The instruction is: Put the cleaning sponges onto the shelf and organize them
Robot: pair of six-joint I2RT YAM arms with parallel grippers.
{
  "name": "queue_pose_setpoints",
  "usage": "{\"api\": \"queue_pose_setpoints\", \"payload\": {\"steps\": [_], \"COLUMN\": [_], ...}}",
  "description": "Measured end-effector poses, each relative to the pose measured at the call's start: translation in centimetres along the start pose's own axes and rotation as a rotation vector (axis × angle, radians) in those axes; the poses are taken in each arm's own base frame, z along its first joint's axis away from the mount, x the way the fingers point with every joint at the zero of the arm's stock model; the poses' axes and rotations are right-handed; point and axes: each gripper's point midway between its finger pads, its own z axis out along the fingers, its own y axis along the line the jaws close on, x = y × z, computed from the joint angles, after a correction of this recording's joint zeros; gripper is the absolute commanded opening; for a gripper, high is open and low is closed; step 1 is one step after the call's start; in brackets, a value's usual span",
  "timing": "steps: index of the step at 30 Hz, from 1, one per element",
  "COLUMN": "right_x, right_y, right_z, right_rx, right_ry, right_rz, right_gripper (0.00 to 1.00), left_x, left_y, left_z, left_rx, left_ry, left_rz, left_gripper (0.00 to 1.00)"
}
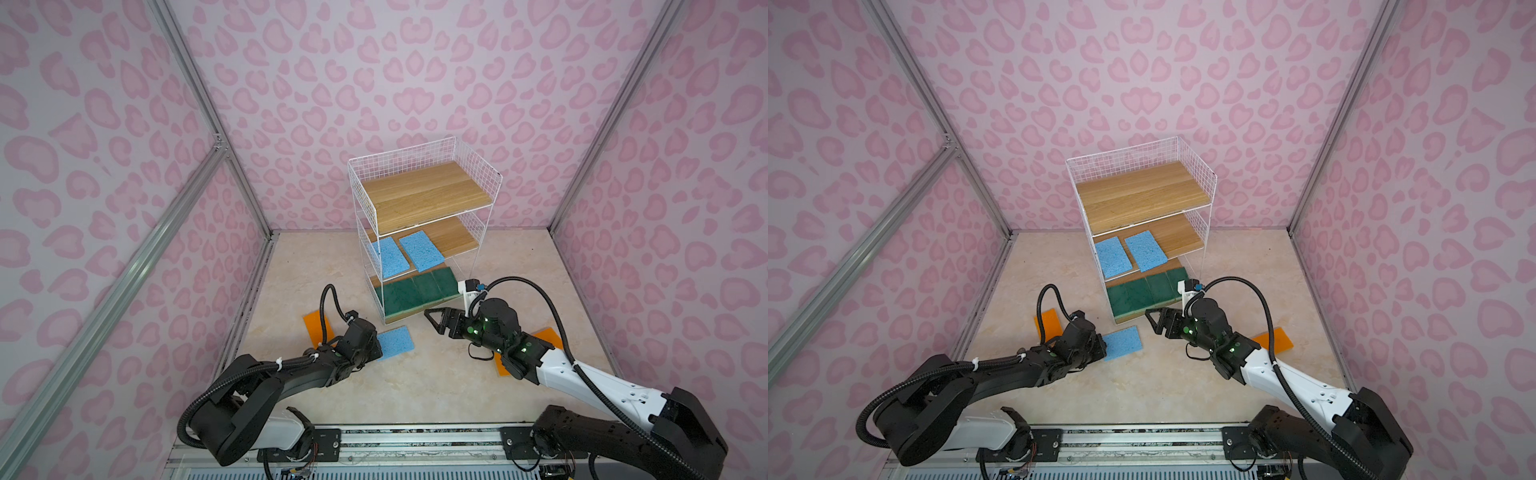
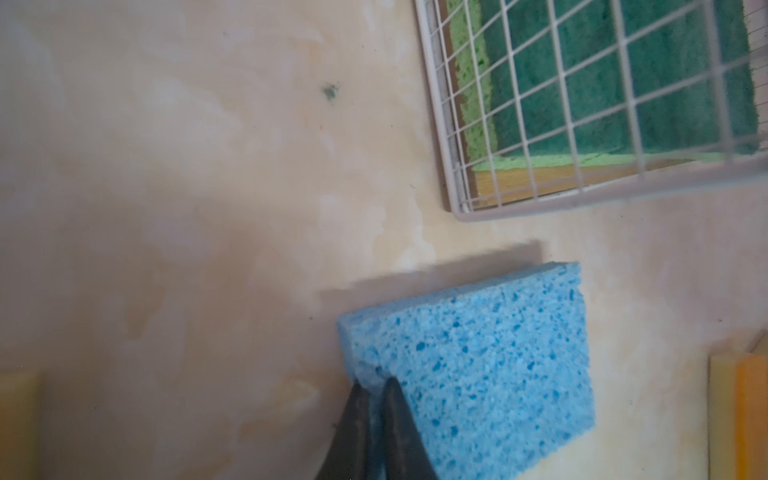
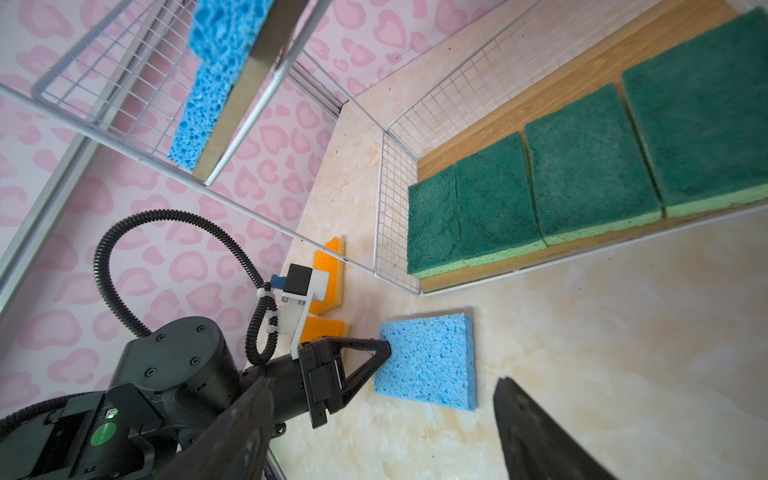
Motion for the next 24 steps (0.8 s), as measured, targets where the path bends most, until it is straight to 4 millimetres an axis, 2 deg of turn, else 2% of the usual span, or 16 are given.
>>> {"api": "queue_pose_setpoints", "payload": {"steps": [6,9,13,16,24], "right_x": [-1.4,-2.1,-2.6,-2.6,-1.0], "right_y": [-1.0,-1.9,-2.9,-3.1,-2.1], "right_z": [-1.3,-2.0,-2.5,-2.6,-1.7], "right_rx": [0.024,0.043,0.058,0.055,-0.007], "right_ry": [-0.041,-0.045,-0.026,0.01,0.171], "right_rz": [0.001,-0.001,-0.006,-0.021,-0.079], "right_gripper": [0.86,0.84,0.75,0.71,0.73], "left_x": [0.1,-0.4,-1.0,-0.9,-1.9], "left_y": [-1.1,-2.6,-5.1,-6.5,-10.0], "left_z": [-0.1,-0.8,-2.1,-3.0,-6.2], "left_rx": [0.039,0.093,0.178,0.229,0.348], "left_ry": [0.024,0.019,0.023,0.042,0.033], "left_rz": [0.026,0.057,0.113,0.161,0.27], "left_gripper": [0.04,0.04,0.04,0.04,0.04]}}
